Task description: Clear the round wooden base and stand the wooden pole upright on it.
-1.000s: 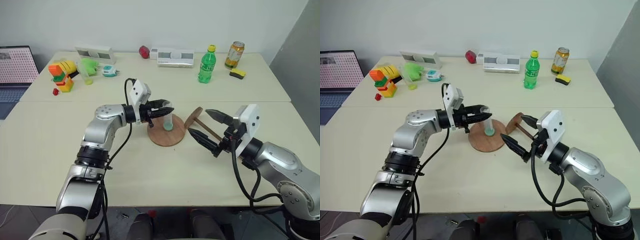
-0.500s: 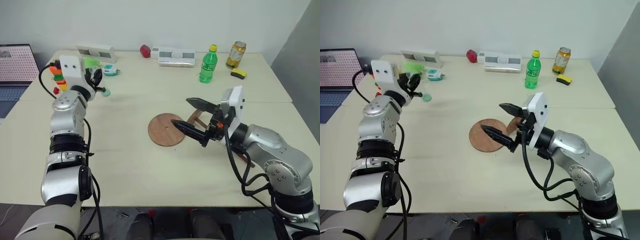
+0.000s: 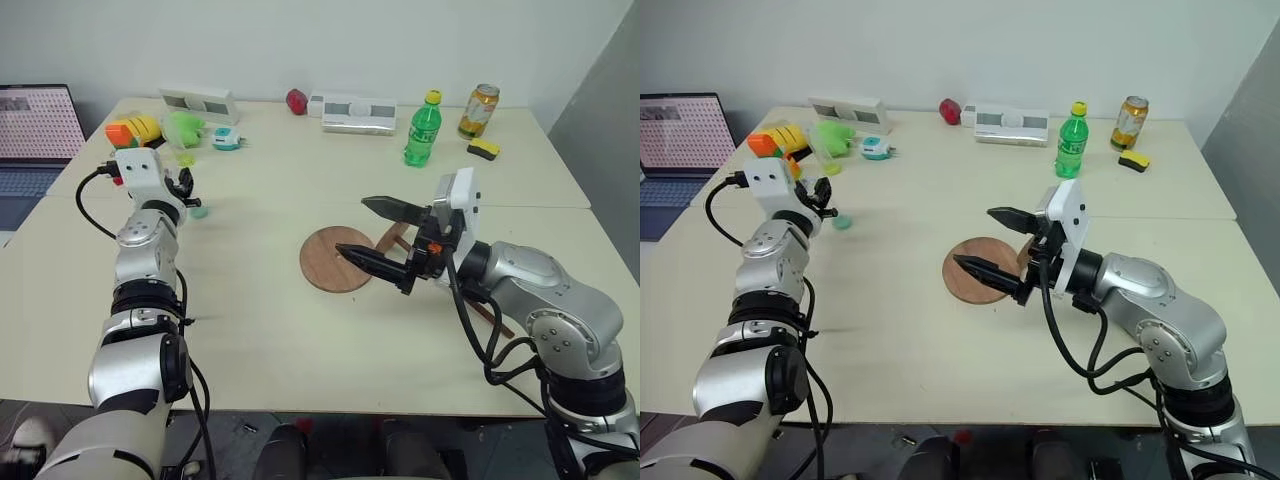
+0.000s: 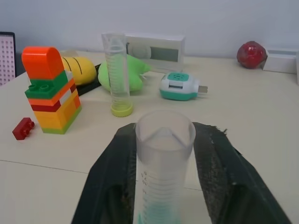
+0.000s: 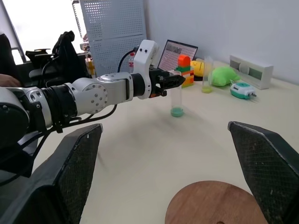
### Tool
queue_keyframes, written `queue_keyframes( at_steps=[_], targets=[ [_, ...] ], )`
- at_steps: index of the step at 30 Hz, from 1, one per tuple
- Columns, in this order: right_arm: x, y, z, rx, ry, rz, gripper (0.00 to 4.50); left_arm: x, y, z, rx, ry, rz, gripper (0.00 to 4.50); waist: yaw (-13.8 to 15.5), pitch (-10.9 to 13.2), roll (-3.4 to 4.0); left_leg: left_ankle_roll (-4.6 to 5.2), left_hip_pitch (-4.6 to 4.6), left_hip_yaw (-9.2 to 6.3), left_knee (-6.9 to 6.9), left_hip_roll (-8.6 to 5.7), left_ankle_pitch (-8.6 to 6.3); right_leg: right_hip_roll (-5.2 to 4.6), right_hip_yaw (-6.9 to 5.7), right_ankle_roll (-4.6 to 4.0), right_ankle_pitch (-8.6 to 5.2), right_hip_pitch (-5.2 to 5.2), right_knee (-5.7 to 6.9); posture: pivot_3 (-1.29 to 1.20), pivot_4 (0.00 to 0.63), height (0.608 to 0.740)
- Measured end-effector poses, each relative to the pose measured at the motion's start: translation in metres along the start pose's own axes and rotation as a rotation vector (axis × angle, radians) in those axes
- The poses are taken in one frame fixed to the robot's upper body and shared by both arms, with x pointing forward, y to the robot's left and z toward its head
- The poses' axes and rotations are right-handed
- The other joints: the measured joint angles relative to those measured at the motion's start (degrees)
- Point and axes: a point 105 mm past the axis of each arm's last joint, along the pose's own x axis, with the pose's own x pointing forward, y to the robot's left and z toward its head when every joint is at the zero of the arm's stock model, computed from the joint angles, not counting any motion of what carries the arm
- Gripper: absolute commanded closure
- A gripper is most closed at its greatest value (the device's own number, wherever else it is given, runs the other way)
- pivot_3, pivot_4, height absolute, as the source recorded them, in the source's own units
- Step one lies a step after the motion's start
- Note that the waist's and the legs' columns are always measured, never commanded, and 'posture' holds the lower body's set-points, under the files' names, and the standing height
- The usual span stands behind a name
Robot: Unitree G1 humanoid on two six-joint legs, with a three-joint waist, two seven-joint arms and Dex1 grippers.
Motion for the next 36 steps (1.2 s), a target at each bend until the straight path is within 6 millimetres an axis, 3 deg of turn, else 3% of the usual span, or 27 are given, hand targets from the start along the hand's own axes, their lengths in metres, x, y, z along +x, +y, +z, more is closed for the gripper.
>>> queue_keyframes(
  at_steps=[4, 8, 12, 17, 20, 21, 23, 25, 29, 32, 36],
  targets=[
    [-0.001, -0.002, -0.003, -0.001, 0.009, -0.014, 0.00, 0.000, -0.001, -0.002, 0.000, 0.007, -0.007, 0.85, 0.0, 0.0, 0.00, 0.00, 0.00, 0.00, -0.01, 0.00, 0.00, 0.00, 0.00, 0.00, 0.00, -0.01, 0.00, 0.00, 0.150, 0.740],
    [-0.003, -0.003, -0.007, 0.007, 0.019, -0.027, 0.00, 0.001, -0.006, 0.010, 0.037, -0.027, -0.041, 0.04, 0.0, 0.0, 0.00, -0.01, -0.02, 0.00, -0.01, 0.00, 0.00, 0.00, 0.00, 0.00, 0.00, -0.01, 0.00, 0.00, 0.150, 0.740],
    [-0.005, -0.004, -0.010, 0.008, 0.028, -0.031, 0.00, -0.004, -0.008, 0.042, 0.127, -0.105, -0.075, 0.04, -0.3, 0.0, 0.00, -0.06, -0.01, 0.00, -0.01, 0.02, 0.03, 0.01, 0.02, 0.00, 0.00, -0.02, 0.00, 0.00, 0.150, 0.740],
    [-0.017, -0.016, -0.022, -0.017, 0.099, -0.070, 0.00, -0.028, 0.001, 0.080, 0.284, -0.117, -0.112, 0.04, -1.1, 0.0, 0.00, -0.06, -0.01, 0.02, -0.01, 0.04, 0.03, 0.02, 0.07, 0.00, 0.00, -0.03, 0.03, 0.00, 0.150, 0.740],
    [-0.032, -0.036, -0.031, -0.051, 0.194, -0.156, 0.00, -0.047, -0.028, 0.103, 0.287, -0.132, -0.311, 0.04, -0.9, 0.0, 0.00, -0.06, 0.02, 0.02, 0.01, 0.02, 0.03, 0.00, 0.04, 0.00, 0.00, 0.04, 0.04, 0.00, 0.150, 0.740],
    [-0.039, -0.044, -0.037, -0.077, 0.255, -0.186, 0.00, -0.060, -0.051, 0.105, 0.259, -0.131, -0.454, 0.04, -0.6, 0.0, 0.00, -0.06, 0.02, 0.04, 0.01, 0.01, 0.03, -0.03, 0.06, 0.00, 0.00, 0.07, 0.03, 0.00, 0.150, 0.740],
    [-0.051, -0.057, -0.047, -0.105, 0.362, -0.234, 0.00, -0.081, -0.084, 0.099, 0.233, -0.099, -0.665, 0.04, -0.3, 0.0, 0.00, -0.05, 0.05, 0.10, 0.02, -0.01, 0.03, -0.05, 0.10, 0.01, 0.00, 0.09, -0.02, 0.00, 0.150, 0.740],
    [-0.059, -0.070, -0.057, -0.080, 0.466, -0.254, 0.00, -0.102, -0.107, 0.078, 0.211, -0.022, -0.860, 0.04, -0.6, 0.0, 0.04, 0.02, 0.13, 0.21, -0.02, 0.01, -0.01, 0.00, 0.20, 0.00, 0.00, 0.08, 0.00, 0.00, 0.150, 0.740],
    [-0.058, -0.086, -0.058, -0.014, 0.594, -0.231, 0.00, -0.133, -0.128, 0.046, 0.159, 0.095, -1.110, 0.04, -1.9, 0.1, 0.12, 0.15, 0.18, 0.23, -0.05, 0.16, -0.08, 0.18, 0.27, -0.03, 0.00, 0.02, 0.07, 0.00, 0.150, 0.740],
    [-0.053, -0.092, -0.062, 0.036, 0.682, -0.209, 0.00, -0.161, -0.149, 0.043, 0.169, 0.106, -1.303, 0.04, -1.8, 0.1, 0.12, 0.16, 0.14, 0.17, -0.07, 0.16, -0.09, 0.18, 0.20, -0.04, 0.00, 0.03, 0.04, 0.00, 0.150, 0.740],
    [-0.041, -0.091, -0.078, 0.190, 0.770, -0.172, 0.00, -0.179, -0.154, 0.031, 0.185, 0.141, -1.399, 0.04, -1.8, 0.1, 0.13, 0.17, 0.13, 0.23, -0.06, 0.10, -0.10, 0.11, 0.26, -0.03, 0.00, 0.03, 0.00, 0.00, 0.150, 0.740]
  ],
)
